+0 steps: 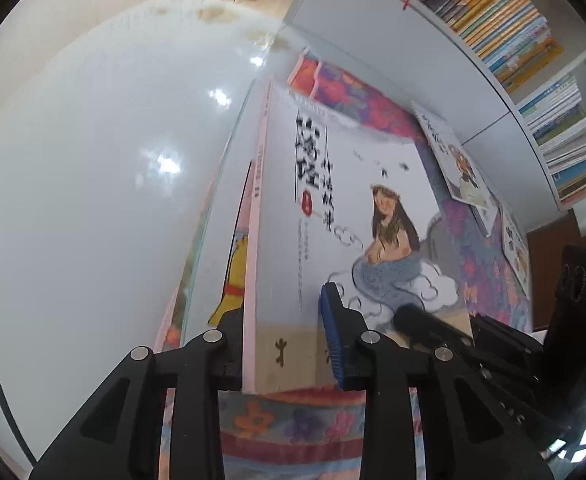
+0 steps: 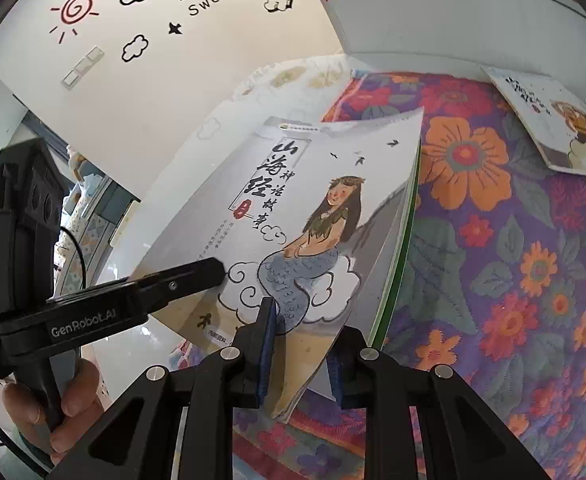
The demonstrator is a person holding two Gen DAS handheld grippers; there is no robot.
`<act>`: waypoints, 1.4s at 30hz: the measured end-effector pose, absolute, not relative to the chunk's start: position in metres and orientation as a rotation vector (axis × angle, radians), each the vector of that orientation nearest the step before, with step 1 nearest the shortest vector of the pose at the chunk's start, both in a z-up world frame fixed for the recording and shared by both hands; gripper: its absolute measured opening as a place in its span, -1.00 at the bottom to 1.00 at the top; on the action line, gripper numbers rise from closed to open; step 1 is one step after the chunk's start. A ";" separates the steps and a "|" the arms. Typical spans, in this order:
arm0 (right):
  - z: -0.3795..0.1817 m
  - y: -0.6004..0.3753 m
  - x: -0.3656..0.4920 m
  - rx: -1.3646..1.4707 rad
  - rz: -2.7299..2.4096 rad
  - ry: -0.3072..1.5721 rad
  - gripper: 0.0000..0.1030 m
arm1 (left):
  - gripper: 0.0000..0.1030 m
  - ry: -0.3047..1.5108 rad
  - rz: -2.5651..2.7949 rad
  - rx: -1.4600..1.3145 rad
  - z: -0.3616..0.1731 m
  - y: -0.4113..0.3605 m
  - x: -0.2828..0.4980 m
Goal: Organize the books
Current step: 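Carry the mermaid-cover book and lower it onto the stacked books, then open the right tool and pull it back from the stack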
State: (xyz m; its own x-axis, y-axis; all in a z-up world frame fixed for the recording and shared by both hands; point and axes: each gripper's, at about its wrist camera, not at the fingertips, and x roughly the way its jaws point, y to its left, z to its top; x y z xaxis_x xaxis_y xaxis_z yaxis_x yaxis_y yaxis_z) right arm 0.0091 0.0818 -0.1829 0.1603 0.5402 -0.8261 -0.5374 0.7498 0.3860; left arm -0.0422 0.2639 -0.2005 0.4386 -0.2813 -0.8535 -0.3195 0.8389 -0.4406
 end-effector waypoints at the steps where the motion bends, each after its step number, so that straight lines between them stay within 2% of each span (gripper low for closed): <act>1: -0.185 0.084 0.009 -0.005 0.766 1.185 -0.58 | -0.48 1.137 0.030 -0.612 -0.201 0.265 -0.044; 8: -0.190 0.092 0.009 -0.016 0.773 1.212 -0.57 | -0.48 1.130 0.101 -0.592 -0.200 0.279 -0.053; 10: -0.192 0.089 0.009 -0.025 0.775 1.232 -0.47 | -0.46 1.123 0.129 -0.591 -0.197 0.285 -0.056; 15: -0.191 0.088 0.010 -0.008 0.803 1.237 -0.45 | -0.46 1.098 0.164 -0.626 -0.191 0.297 -0.064; 26: -0.194 0.082 0.014 -0.017 0.810 1.284 -0.40 | -0.46 1.089 0.122 -0.526 -0.170 0.260 -0.071; 34: -0.179 0.000 -0.001 0.048 0.692 1.264 -0.40 | -0.46 1.067 0.001 -0.398 -0.145 0.190 -0.056; 42: -0.128 -0.119 -0.006 -0.092 0.303 1.075 -0.35 | -0.46 1.053 -0.185 -0.241 -0.125 0.069 -0.032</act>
